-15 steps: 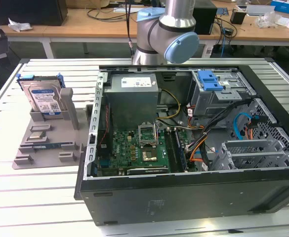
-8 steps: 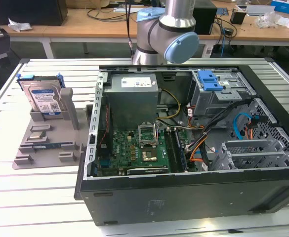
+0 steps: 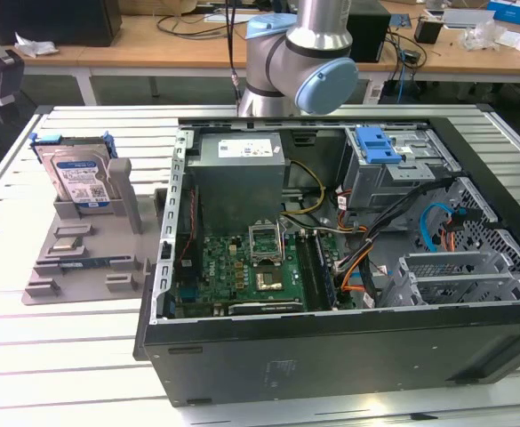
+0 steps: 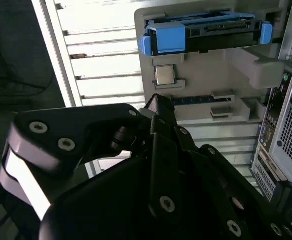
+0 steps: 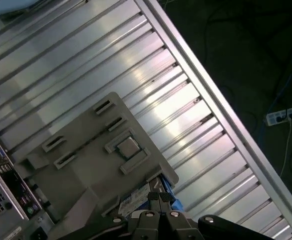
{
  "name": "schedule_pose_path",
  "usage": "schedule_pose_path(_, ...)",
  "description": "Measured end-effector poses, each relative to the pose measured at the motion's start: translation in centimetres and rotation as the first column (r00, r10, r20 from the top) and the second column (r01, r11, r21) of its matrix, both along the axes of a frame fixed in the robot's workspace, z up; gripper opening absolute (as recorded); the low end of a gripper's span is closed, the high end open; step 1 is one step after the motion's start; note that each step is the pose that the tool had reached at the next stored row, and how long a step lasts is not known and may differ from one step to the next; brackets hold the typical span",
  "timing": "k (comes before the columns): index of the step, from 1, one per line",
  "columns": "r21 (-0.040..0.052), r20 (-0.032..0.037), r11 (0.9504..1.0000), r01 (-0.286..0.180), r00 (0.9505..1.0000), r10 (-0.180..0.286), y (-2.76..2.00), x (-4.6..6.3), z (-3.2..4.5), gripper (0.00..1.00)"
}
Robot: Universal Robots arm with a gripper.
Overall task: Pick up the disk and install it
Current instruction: 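Pick up the disk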
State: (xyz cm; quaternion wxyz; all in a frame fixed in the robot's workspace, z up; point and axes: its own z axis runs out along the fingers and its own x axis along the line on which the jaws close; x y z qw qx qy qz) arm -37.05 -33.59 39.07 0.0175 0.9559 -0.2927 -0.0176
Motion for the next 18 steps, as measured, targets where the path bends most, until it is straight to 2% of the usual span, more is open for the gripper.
schedule_pose_path(3,0.0000,0.0000,0.9989,-0.047,0.9989,0.047,0.00,0.00,0.00,0.11)
schedule_pose_path(8,0.0000,0.0000,0.9935,-0.114,0.9935,0.114,0.00,0.00,0.00,0.11)
schedule_pose_path(9,0.0000,0.0000,0.9920,-0.127,0.9920,0.127,0.00,0.00,0.00,0.11)
schedule_pose_path(12,0.0000,0.0000,0.9829,-0.184,0.9829,0.184,0.00,0.00,0.00,0.11)
schedule_pose_path(14,0.0000,0.0000,0.9806,-0.196,0.9806,0.196,0.00,0.00,0.00,0.11)
schedule_pose_path(18,-0.0004,0.0000,0.9806,-0.196,0.9806,0.196,0.00,0.00,0.00,0.11)
